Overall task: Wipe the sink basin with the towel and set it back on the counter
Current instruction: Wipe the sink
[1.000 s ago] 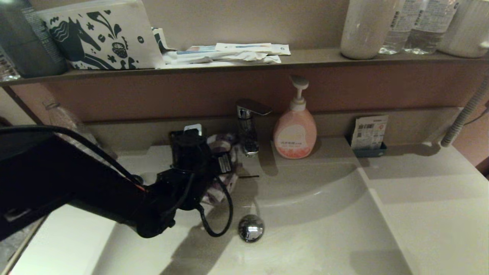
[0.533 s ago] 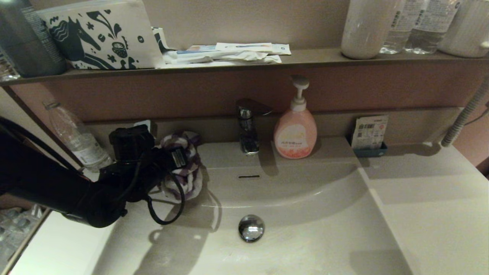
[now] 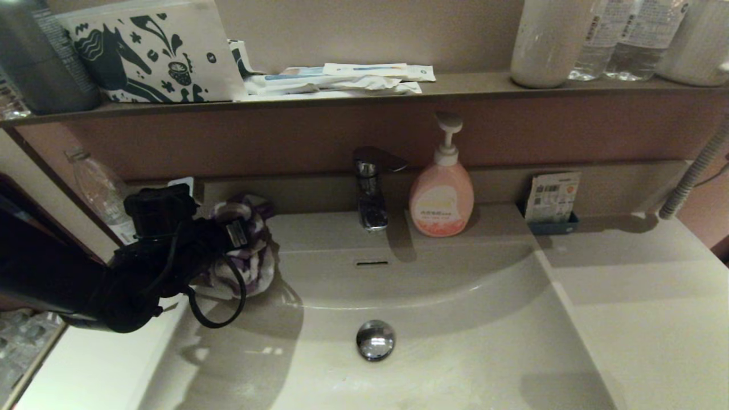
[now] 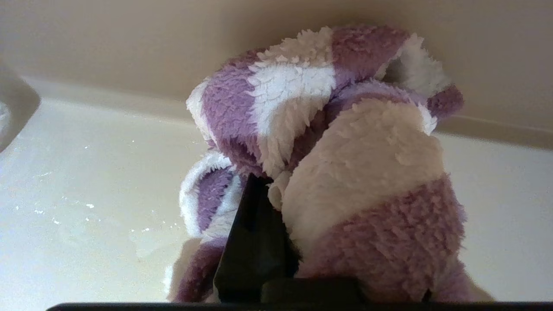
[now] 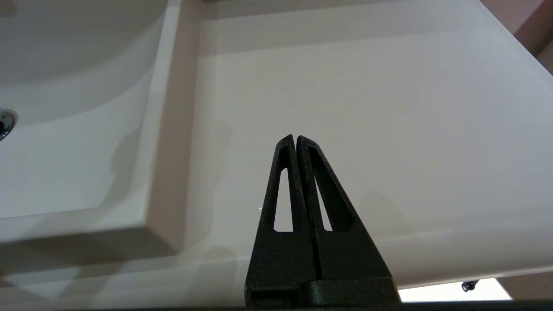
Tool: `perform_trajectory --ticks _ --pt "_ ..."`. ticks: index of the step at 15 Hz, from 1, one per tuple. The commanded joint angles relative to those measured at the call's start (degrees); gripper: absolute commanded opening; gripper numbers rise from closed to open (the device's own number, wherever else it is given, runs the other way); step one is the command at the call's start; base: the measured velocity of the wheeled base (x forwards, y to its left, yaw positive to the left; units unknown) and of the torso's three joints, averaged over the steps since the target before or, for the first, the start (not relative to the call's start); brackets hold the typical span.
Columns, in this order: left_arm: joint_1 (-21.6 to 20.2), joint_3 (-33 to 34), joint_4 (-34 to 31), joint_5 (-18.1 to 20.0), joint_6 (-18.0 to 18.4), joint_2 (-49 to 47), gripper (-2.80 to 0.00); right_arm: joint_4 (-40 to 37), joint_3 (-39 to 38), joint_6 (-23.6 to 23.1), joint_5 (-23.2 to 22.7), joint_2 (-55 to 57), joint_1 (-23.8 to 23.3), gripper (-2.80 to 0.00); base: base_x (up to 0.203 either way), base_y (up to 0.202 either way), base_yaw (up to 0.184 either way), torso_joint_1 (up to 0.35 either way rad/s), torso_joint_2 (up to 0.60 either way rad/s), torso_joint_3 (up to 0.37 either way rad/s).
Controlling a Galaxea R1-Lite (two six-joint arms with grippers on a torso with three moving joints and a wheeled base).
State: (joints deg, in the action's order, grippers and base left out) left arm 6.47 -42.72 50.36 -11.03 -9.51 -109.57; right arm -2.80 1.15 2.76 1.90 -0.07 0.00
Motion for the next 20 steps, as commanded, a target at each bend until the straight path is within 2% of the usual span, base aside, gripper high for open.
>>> perform_trajectory --ticks 1,6,10,13,16,20 --pt "5.26 -0.45 0.53 -1.97 -0.31 -0.32 -2.8 -0.01 0.0 0.05 0.03 0.07 0.0 -2.8 0.0 0.0 0.0 0.0 0.0 0.0" --pt "18.78 -6.73 0.16 -11.39 -1.34 -5.37 -2.8 -0.01 0.0 -0.03 0.03 0.07 0.0 -2.8 0.0 0.0 0.0 0.0 0.0 0.0" --pt "26.05 -13.96 -1.74 -16.62 -1.86 -10.94 -2.8 -0.01 0.0 0.06 0.03 0.07 0.0 -2.8 0.0 0.0 0.0 0.0 0.0 0.0" --pt "30.24 -17.72 -4.72 -18.9 -3.97 -12.15 -2.8 -0.1 0.0 -0.03 0.03 0.07 0.0 -2.8 0.0 0.0 0.0 0.0 0.0 0.0" --pt "30.34 -18.16 -5.76 -19.04 -4.75 -11.97 -2.8 -0.01 0.0 -0.02 0.03 0.07 0.0 -2.8 0.0 0.0 0.0 0.0 0.0 0.0" --pt "26.48 -13.03 -5.5 -17.64 -5.8 -9.3 -2.8 -0.01 0.0 0.05 0.03 0.07 0.0 -2.8 0.0 0.0 0.0 0.0 0.0 0.0"
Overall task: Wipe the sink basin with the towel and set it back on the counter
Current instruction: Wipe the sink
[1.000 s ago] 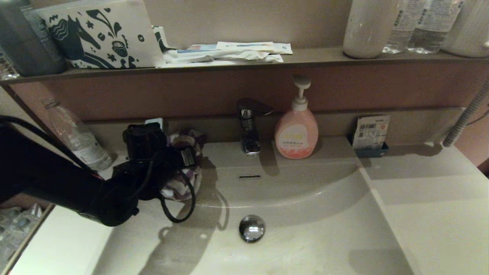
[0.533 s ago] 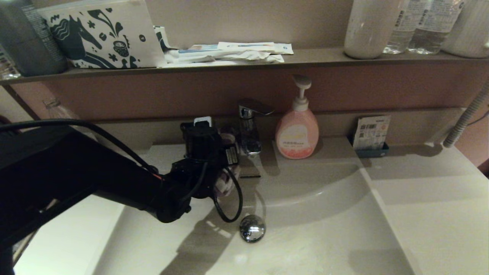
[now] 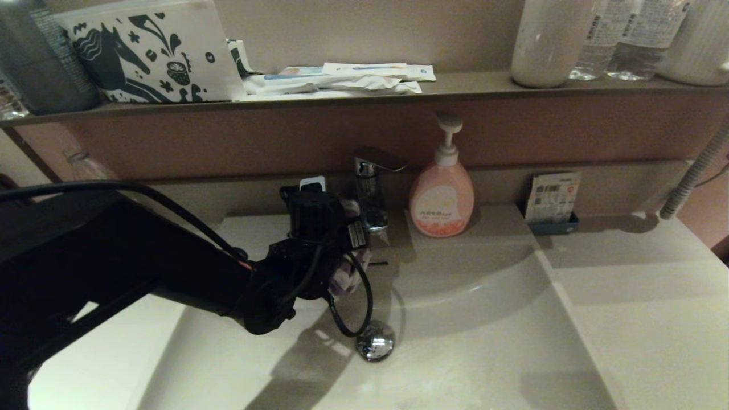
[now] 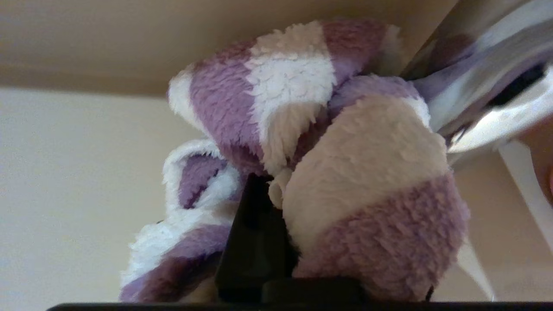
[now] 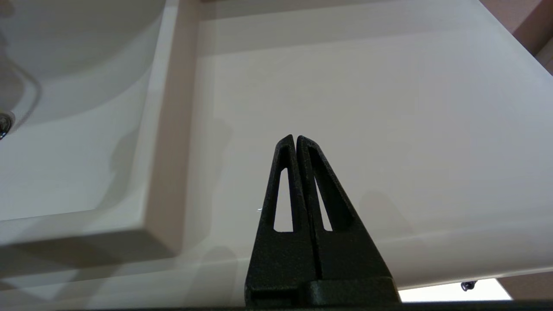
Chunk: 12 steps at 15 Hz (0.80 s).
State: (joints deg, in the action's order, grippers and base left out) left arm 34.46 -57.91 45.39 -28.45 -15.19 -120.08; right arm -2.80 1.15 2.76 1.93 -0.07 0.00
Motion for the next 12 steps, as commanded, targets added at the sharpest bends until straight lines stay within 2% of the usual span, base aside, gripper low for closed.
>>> perform_trajectory --ticks 1,5,10,12 --pt "-3.13 4.36 -0.4 1.39 -0.63 3.45 -2.8 -0.01 0.0 0.06 0.01 0.07 0.0 -2.8 0.0 0.0 0.0 0.0 0.0 0.0" --pt "-12.82 10.86 -0.32 9.03 -1.69 10.43 -2.8 -0.01 0.0 0.06 0.01 0.07 0.0 -2.8 0.0 0.0 0.0 0.0 0.0 0.0" --pt "-27.95 12.08 -0.31 20.93 -1.61 13.32 -2.8 -0.01 0.06 0.04 0.01 0.07 0.0 -2.8 0.0 0.0 0.0 0.0 0.0 0.0" --pt "-32.31 11.94 -0.3 24.47 -1.54 13.58 -2.8 -0.09 0.0 0.06 0.01 0.07 0.0 -2.8 0.0 0.0 0.0 0.0 0.0 0.0"
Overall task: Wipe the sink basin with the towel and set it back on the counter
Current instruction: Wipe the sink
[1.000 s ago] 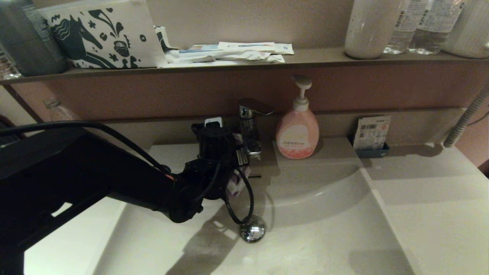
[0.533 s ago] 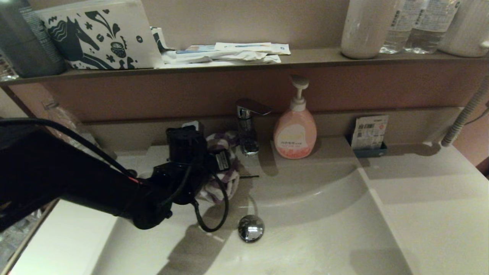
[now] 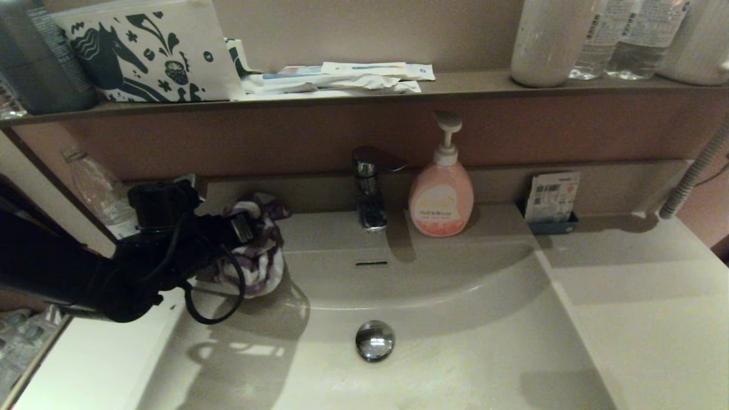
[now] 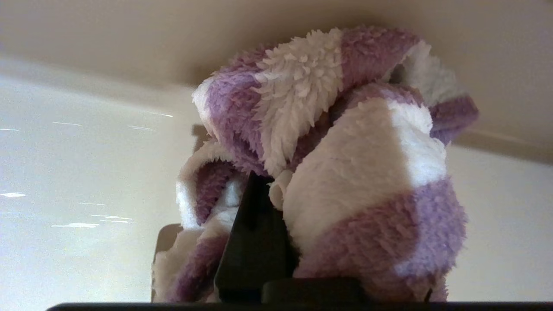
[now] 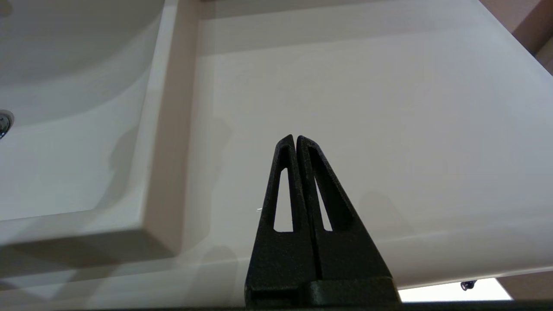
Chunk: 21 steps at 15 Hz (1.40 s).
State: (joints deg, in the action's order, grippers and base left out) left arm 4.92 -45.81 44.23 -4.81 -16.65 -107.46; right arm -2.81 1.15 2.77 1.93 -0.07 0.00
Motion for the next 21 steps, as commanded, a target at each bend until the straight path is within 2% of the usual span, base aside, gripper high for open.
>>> perform_trajectory --ticks 1,5,8,12,14,18,19,21 --pt "-3.39 -0.28 0.84 1.17 0.0 1.69 -2.8 0.0 0.0 -0.04 0.01 0.07 0.0 -2.8 0.0 0.0 0.0 0.0 0.0 0.0" --pt "-1.42 -0.18 -3.48 -2.38 0.36 8.04 -2.8 0.0 0.0 0.0 0.01 0.07 0.0 -2.8 0.0 0.0 0.0 0.0 0.0 0.0" --pt "1.29 -1.61 -13.39 -6.17 0.22 14.73 -2.8 0.0 0.0 0.04 0.01 0.07 0.0 -2.8 0.0 0.0 0.0 0.0 0.0 0.0" --pt "3.88 -3.48 -26.63 -13.79 -0.06 25.36 -2.8 0.0 0.0 0.03 0.01 0.07 0.0 -2.8 0.0 0.0 0.0 0.0 0.0 0.0" --pt "2.74 -6.27 -32.02 -17.27 0.2 27.25 -2.8 0.0 0.0 0.04 0.01 0.07 0.0 -2.8 0.0 0.0 0.0 0.0 0.0 0.0" --pt "1.65 -11.6 -46.06 -17.84 1.22 35.27 -2.8 -0.07 0.0 0.0 0.01 0.07 0.0 -2.8 0.0 0.0 0.0 0.0 0.0 0.0" --pt "0.52 -14.05 -49.6 -17.9 1.33 36.31 -2.8 0.0 0.0 0.01 0.01 0.07 0.0 -2.8 0.0 0.0 0.0 0.0 0.0 0.0" --pt "-4.96 -17.79 -55.75 -17.68 2.12 37.09 -2.8 0.0 0.0 0.04 0.01 0.07 0.0 -2.8 0.0 0.0 0.0 0.0 0.0 0.0"
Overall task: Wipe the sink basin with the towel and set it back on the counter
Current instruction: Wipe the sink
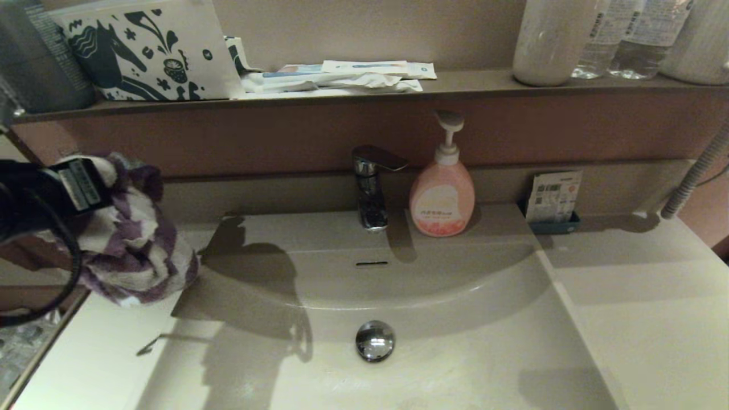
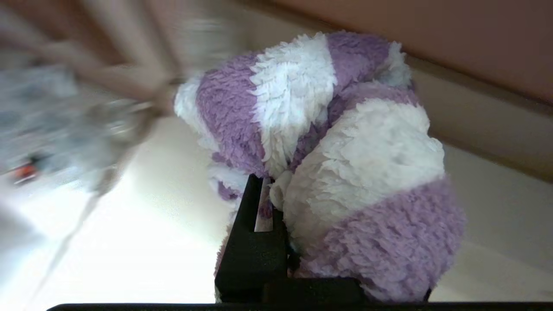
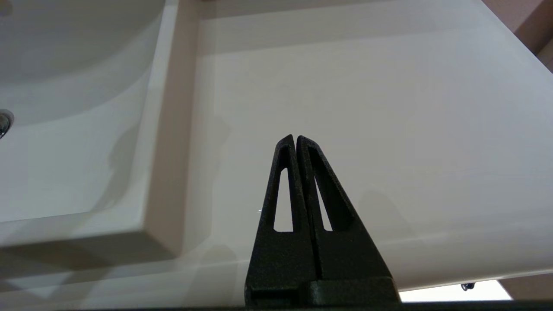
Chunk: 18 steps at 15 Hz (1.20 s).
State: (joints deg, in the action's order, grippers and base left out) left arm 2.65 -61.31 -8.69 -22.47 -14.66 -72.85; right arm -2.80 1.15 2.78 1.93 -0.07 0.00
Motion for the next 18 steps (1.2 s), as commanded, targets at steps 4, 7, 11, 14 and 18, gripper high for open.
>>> perform_trajectory --ticks 4,7,11,14,18 --pt "-15.52 2.99 -4.11 13.33 6.17 5.36 -2.8 -0.01 0.0 0.03 0.01 0.07 0.0 -2.8 0.0 0.0 0.0 0.0 0.0 0.0" --pt "-18.01 11.59 0.66 17.61 7.64 3.8 -2.8 -0.01 0.0 0.03 0.01 0.07 0.0 -2.8 0.0 0.0 0.0 0.0 0.0 0.0" --pt "-19.46 25.62 18.75 18.07 8.1 -6.91 -2.8 -0.01 0.0 0.03 0.01 0.07 0.0 -2.8 0.0 0.0 0.0 0.0 0.0 0.0" --pt "-22.21 32.57 37.78 18.25 9.88 -17.98 -2.8 -0.01 0.0 0.03 0.01 0.07 0.0 -2.8 0.0 0.0 0.0 0.0 0.0 0.0" --pt "-20.49 33.41 41.13 22.61 11.34 -20.25 -2.8 -0.01 0.0 -0.04 0.01 0.07 0.0 -2.8 0.0 0.0 0.0 0.0 0.0 0.0"
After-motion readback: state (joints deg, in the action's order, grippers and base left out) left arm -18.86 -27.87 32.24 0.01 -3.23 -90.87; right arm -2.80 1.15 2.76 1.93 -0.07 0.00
